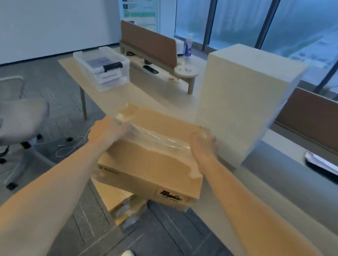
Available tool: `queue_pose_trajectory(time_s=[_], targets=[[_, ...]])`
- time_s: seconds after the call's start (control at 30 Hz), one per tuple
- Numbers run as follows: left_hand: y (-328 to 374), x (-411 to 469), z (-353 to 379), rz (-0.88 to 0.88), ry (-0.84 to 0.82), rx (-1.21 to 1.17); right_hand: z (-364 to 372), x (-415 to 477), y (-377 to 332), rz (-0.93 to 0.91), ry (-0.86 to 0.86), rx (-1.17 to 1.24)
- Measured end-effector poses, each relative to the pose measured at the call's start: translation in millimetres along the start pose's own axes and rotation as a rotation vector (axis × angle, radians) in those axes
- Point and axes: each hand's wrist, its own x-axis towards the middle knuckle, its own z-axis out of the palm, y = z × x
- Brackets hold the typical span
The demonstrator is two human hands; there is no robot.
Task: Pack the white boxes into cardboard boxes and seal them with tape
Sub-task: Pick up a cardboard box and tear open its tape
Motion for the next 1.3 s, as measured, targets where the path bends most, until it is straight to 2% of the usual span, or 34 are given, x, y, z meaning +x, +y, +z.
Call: queue_pose_trajectory(time_s=[0.17, 0.33, 0.47, 0.7, 0.87, 0.97, 1.17, 1.3], targets=[[73.8, -41.5, 46.5, 0.272, -0.155, 0.074, -95.0, 11.1, 31.8, 0.018, 0.149, 0.008], [150.7, -67.2, 103.8, 0.365, -0.312, 0.082, -185.1, 19.7, 68.4, 0.087, 0.314, -0.021], [206.9, -88.1, 148.7, 0.446, -0.513, 0.023, -247.0, 12.1, 99.5, 0.148, 0.437, -0.07], [277.0, -124.7, 213.0, 0.651, -0.742, 0.031, -321.9, 6.3, 142.6, 0.242, 0.616, -0.072], [320.3, -133.9, 252.7, 0.691, -0.742, 0.091, -357.9, 22.5, 166.3, 0.28, 0.64, -0.043], [344.8, -132.5, 280.1, 0.675, -0.719, 0.04, -378.3, 47.6, 177.5, 0.274, 0.632, -0.02], [385.6, -123.5, 321.8, 0.576, -0.686, -0.053, -409.5, 104.8, 188.9, 0.213, 0.538, 0.009], [390.9, -113.2, 338.5, 0.494, -0.664, -0.017, -418.3, 135.5, 197.2, 0.172, 0.448, -0.06]])
